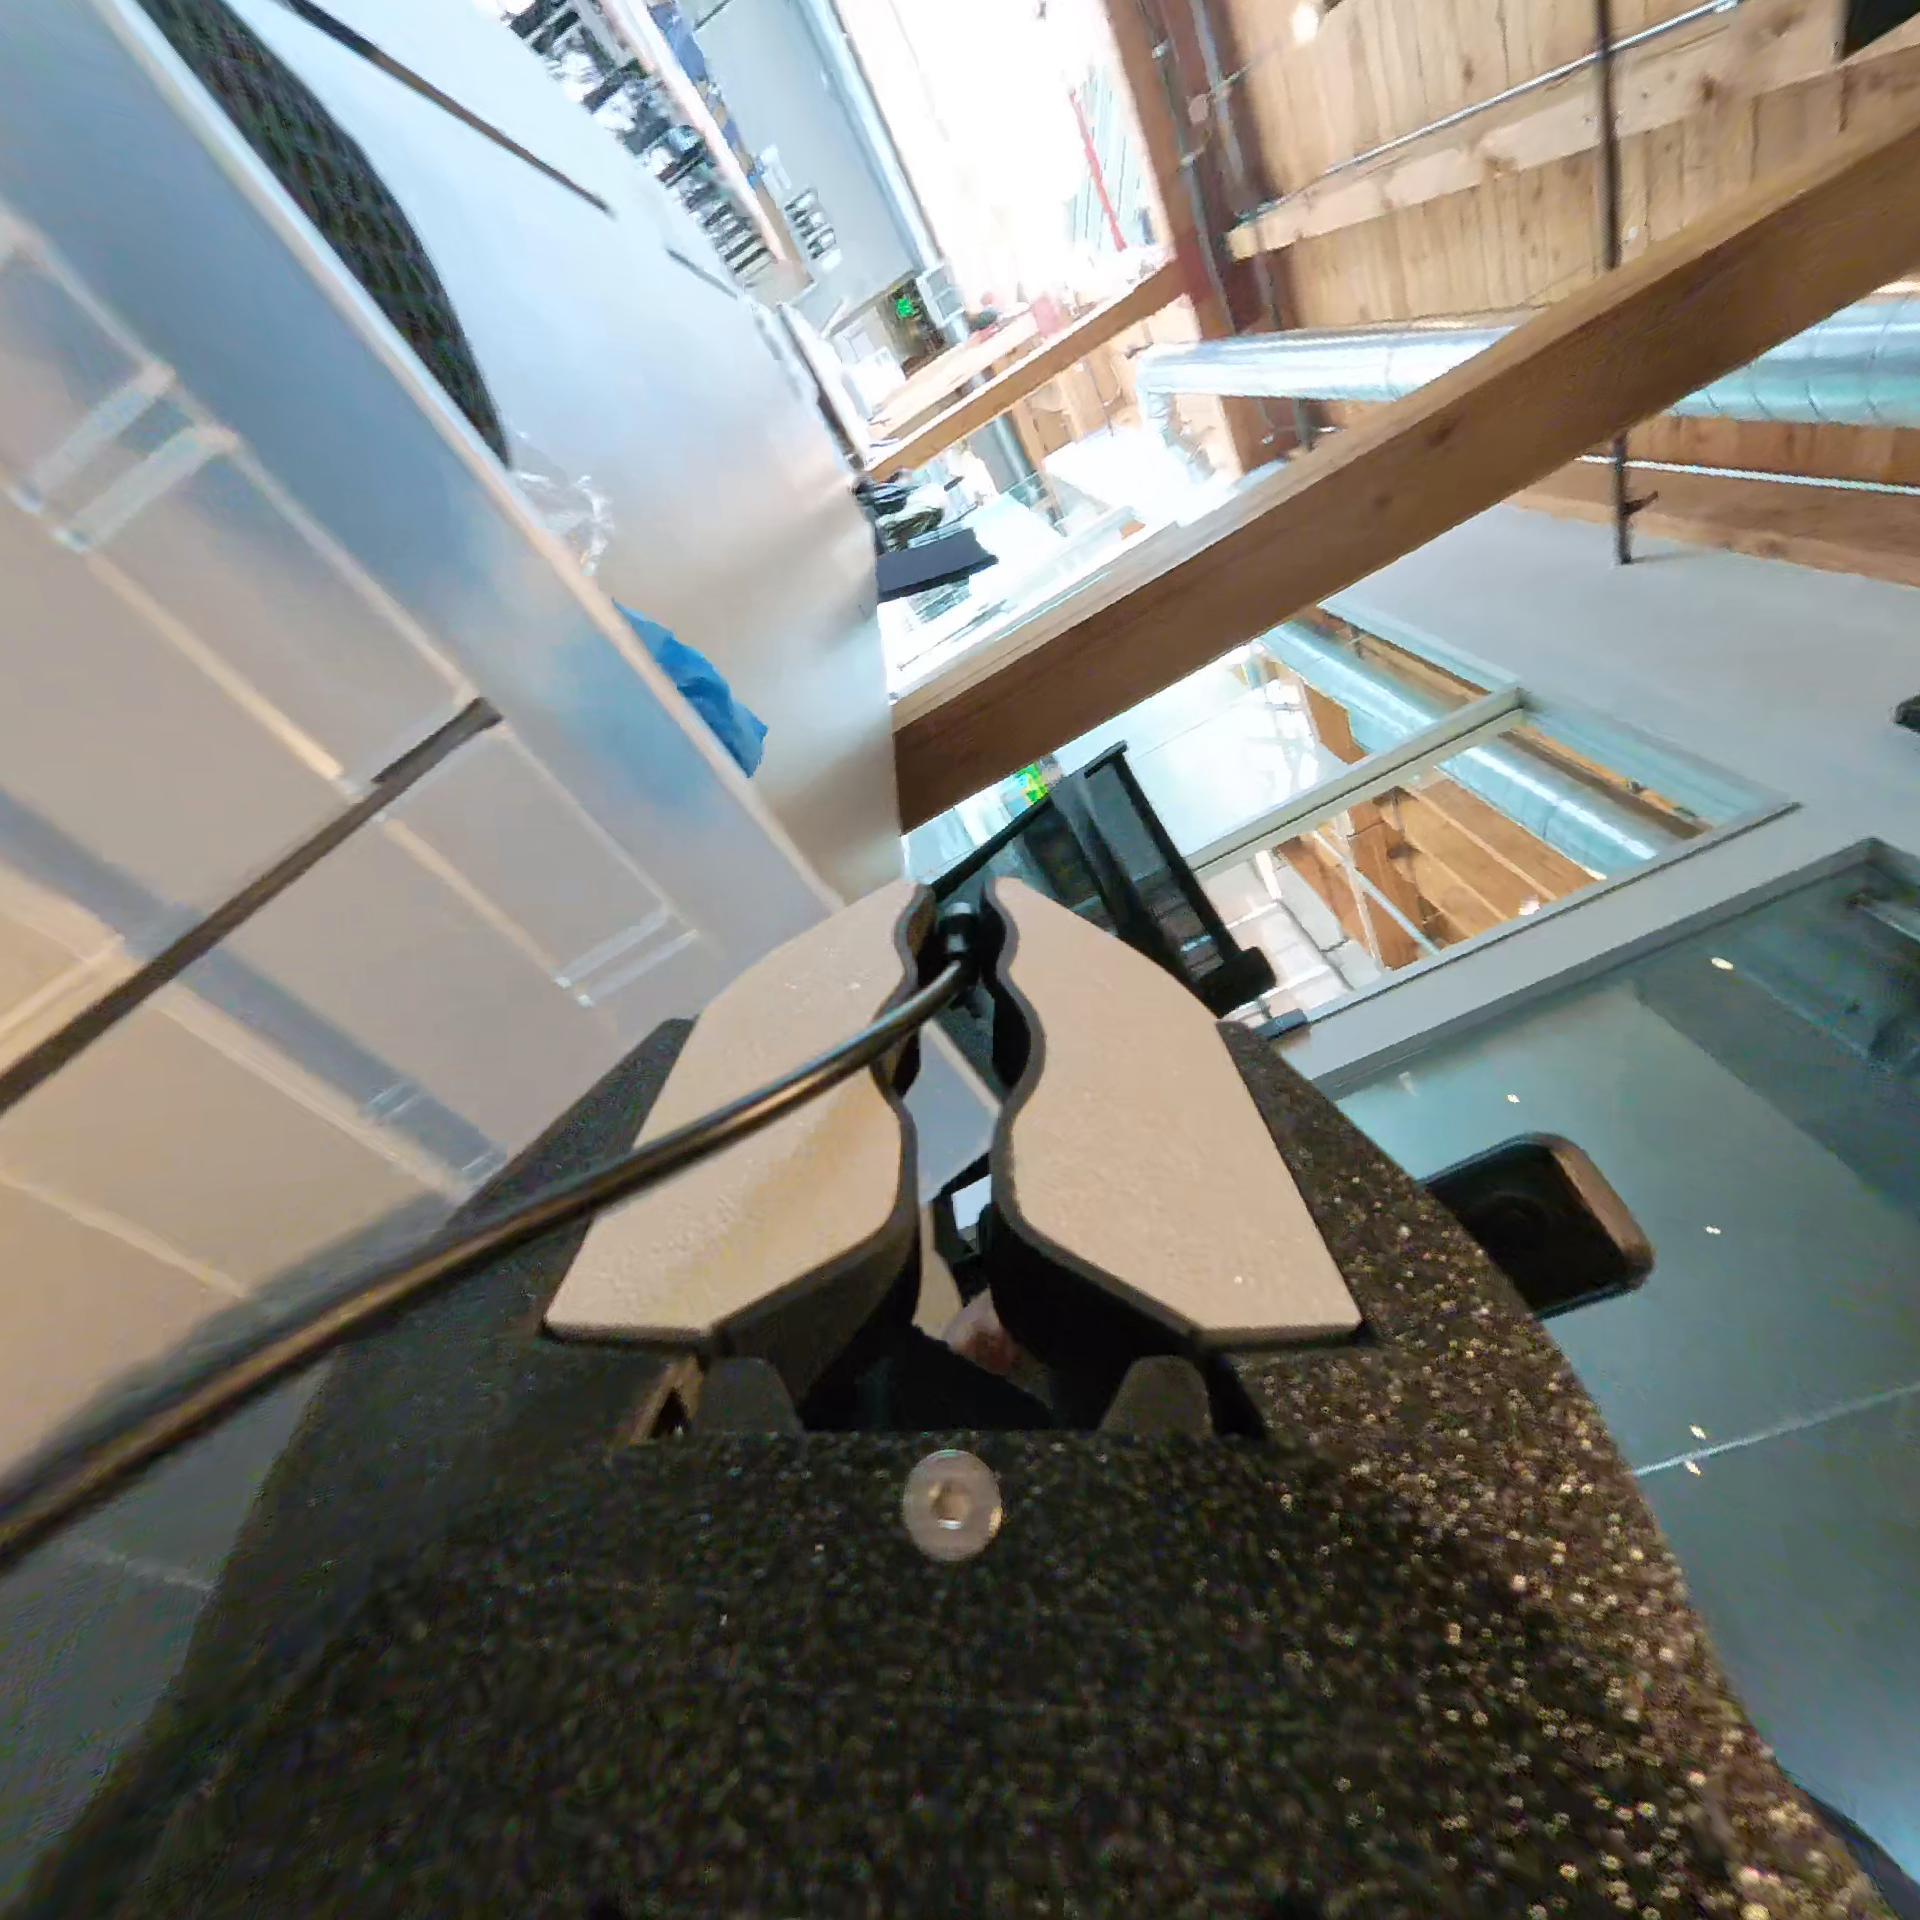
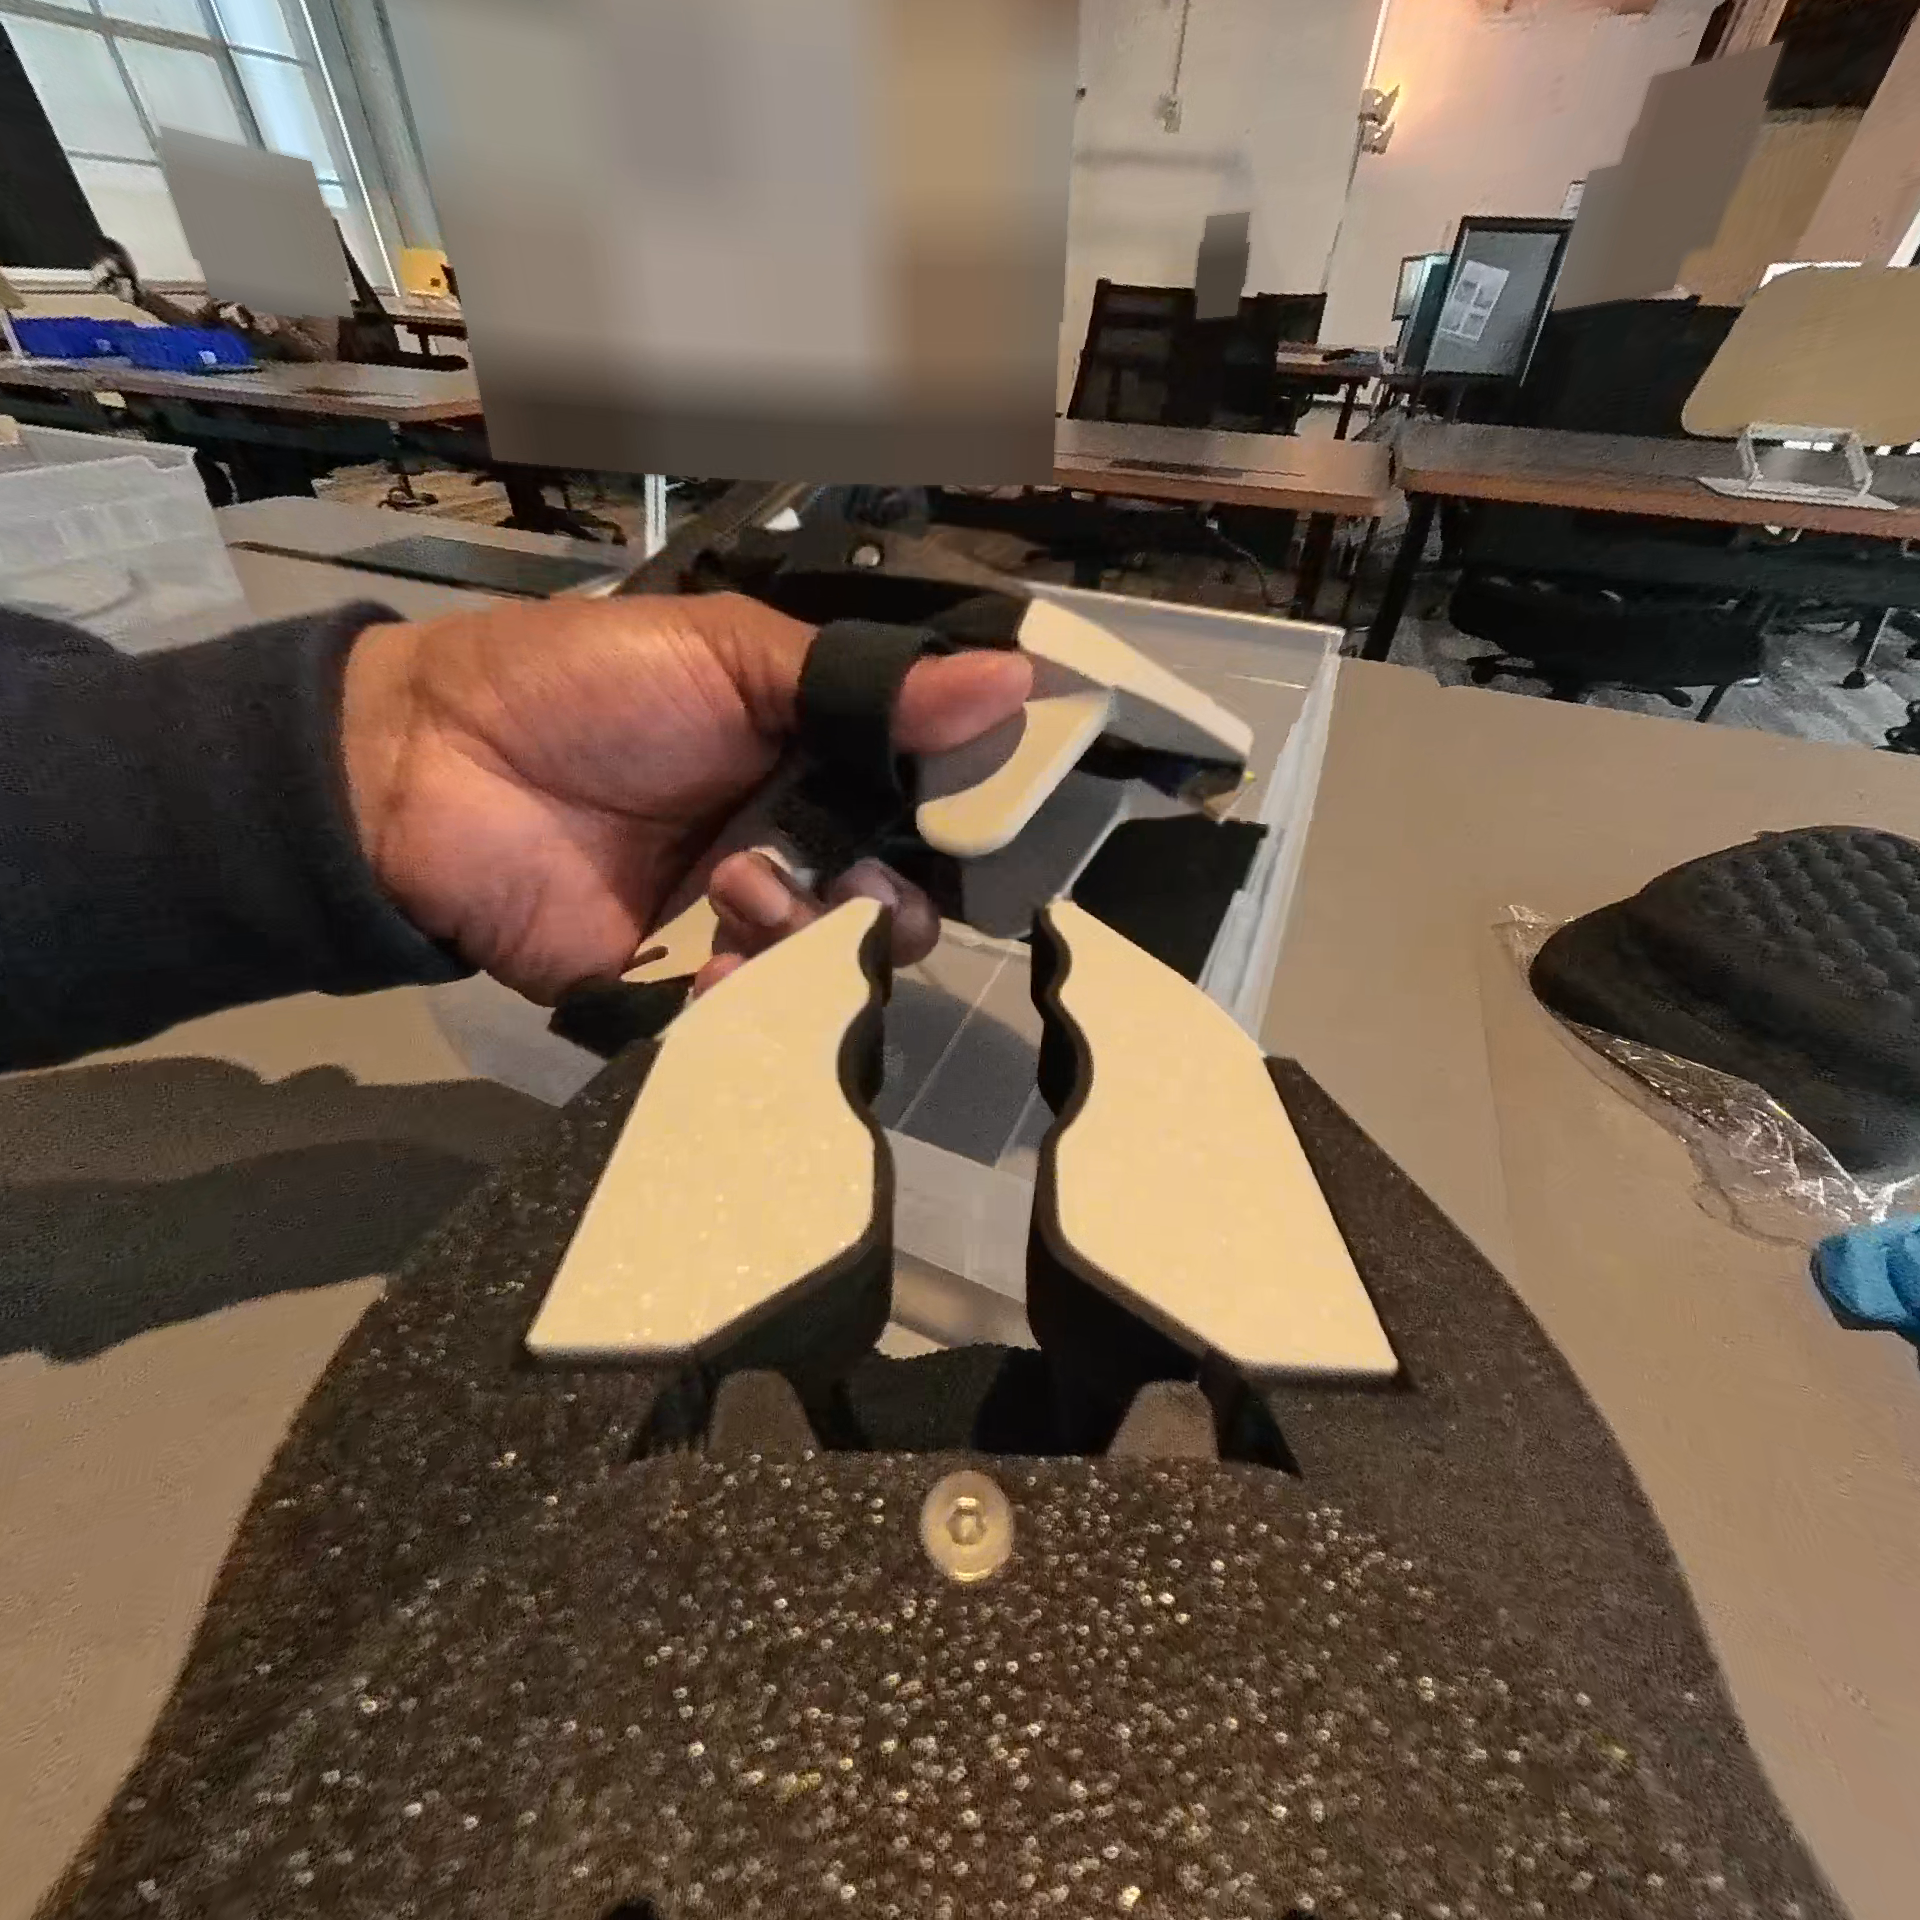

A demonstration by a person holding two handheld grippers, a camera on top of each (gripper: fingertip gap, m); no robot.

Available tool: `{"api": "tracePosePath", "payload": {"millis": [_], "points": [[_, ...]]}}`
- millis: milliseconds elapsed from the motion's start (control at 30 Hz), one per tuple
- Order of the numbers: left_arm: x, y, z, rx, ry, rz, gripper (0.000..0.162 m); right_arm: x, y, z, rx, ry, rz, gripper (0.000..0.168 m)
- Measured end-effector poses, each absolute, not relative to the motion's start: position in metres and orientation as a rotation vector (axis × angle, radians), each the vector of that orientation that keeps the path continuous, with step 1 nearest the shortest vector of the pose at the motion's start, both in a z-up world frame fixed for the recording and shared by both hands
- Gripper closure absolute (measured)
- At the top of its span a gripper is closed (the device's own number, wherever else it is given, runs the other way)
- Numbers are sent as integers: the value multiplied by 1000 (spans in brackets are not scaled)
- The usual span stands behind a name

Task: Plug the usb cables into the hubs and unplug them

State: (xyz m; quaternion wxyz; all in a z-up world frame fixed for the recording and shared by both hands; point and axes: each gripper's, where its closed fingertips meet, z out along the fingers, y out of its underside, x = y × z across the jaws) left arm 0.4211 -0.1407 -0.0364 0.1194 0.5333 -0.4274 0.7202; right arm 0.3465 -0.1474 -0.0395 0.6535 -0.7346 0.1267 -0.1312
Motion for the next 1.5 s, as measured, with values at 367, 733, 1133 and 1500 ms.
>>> {"api": "tracePosePath", "payload": {"millis": [367, 733, 1133, 1500], "points": [[421, -137, -64, 1737, -1342, 1911, 116, 351, -151, -43, -1677, 331, -301, 144], [417, -140, -28, 1577, -918, 1975, 99, 355, -152, -46, -1684, 367, -293, 143], [401, -148, -21, 1507, -1078, 1925, 90, 378, -148, -33, -1795, 190, -656, 139], [386, -153, -22, 1447, -1135, 1886, 91, 376, -126, -29, -1944, -350, -714, 136]]}}
